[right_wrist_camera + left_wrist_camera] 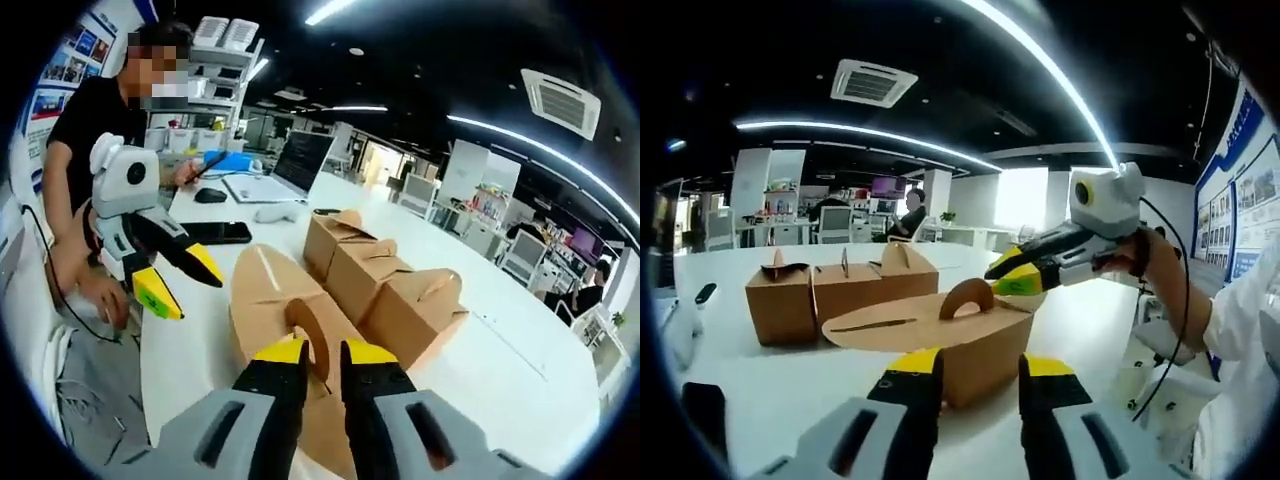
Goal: Pick up one paper box from the group, open the paper box, and remove the item inside
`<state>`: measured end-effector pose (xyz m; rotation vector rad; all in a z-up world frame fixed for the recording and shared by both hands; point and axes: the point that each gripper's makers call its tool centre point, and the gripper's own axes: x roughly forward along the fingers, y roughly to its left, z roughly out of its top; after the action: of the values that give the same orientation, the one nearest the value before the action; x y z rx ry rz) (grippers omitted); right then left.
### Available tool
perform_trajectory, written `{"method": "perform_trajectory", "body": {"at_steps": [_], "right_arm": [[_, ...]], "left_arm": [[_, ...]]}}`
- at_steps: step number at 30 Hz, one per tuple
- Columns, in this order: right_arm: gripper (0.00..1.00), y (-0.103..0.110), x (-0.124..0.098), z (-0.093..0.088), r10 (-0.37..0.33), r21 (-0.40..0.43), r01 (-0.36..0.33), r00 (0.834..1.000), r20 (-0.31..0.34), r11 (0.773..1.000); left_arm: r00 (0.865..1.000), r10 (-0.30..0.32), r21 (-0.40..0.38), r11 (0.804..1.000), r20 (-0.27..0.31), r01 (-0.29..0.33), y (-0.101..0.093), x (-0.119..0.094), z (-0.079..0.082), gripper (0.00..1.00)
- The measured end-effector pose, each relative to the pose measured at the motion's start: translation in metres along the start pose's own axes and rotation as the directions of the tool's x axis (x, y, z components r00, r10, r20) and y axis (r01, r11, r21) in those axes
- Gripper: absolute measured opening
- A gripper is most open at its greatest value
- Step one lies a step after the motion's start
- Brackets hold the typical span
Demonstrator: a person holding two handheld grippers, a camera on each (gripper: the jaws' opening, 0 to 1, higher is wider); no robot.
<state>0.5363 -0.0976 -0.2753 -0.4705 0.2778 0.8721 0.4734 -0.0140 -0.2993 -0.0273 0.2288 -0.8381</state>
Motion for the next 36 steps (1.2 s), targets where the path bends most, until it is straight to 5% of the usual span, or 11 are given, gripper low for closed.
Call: {"method": "perform_trajectory", "body": {"at_steps": [11,36], "right_arm": [[0.04,0.0026,0.0021,-0.0008,0.003,-0.008,-0.003,1.0,-0.004,1.0],[0.03,0.001,-0.0033,0.0072,-0.004,-0.033,0.005,1.0,0.02,0.999]], "left_arm": [[1.0,-0.006,0.005,1.0,0.002,0.006,-0.0013,-0.0007,0.0003,0.31],[1.0,-0.012,-0.002,1.0,-0.007,0.012,-0.0024,0.0016,-0.0032,0.3]]}}
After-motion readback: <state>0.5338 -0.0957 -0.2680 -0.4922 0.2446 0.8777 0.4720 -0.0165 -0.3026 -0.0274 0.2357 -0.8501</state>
